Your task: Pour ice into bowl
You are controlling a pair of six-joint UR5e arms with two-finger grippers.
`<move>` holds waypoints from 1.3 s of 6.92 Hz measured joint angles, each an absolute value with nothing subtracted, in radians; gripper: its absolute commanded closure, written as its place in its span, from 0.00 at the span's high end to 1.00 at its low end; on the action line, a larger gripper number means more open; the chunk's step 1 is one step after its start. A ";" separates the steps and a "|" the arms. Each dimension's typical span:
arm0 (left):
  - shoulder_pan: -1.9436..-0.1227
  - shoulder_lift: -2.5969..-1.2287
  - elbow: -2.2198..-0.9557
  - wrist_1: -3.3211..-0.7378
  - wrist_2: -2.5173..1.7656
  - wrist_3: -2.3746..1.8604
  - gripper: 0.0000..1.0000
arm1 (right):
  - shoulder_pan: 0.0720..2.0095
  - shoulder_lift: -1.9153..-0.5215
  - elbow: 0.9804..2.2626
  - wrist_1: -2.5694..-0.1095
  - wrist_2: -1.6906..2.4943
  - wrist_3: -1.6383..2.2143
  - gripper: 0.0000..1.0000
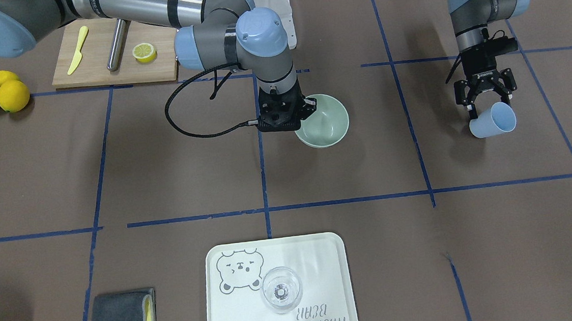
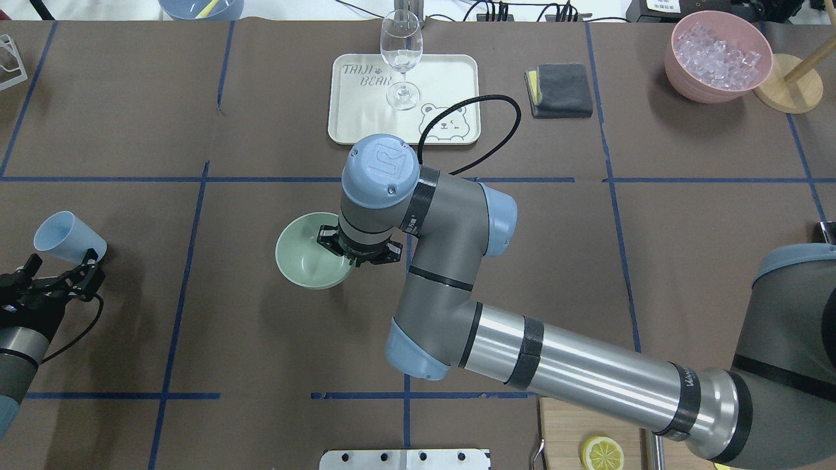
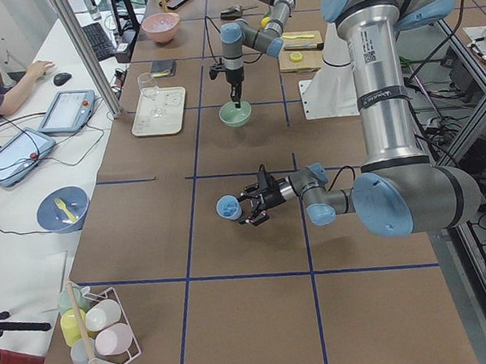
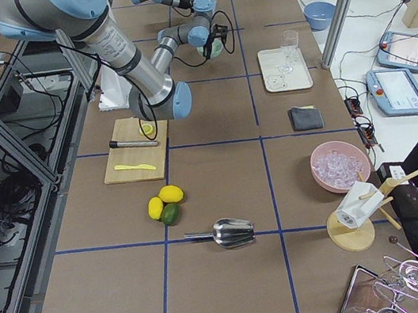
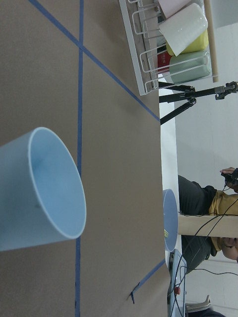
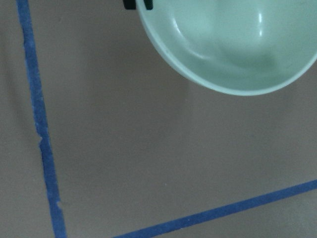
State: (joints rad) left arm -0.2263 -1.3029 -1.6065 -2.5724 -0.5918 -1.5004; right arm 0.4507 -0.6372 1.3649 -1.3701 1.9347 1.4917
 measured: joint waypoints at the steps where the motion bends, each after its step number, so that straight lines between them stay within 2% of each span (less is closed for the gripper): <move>1: -0.227 -1.312 -1.597 -2.572 -0.593 -1.500 0.99 | 0.444 -0.636 1.362 -1.370 1.927 1.491 0.00; 9: -0.289 -1.358 -1.565 -2.620 -0.648 -1.431 0.99 | 0.420 -0.634 1.355 -1.371 1.895 1.489 0.00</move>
State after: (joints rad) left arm -0.2888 -1.3579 -1.5654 -2.6199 -0.6478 -1.4309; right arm 0.4204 -0.6339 1.3545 -1.3714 1.8946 1.4895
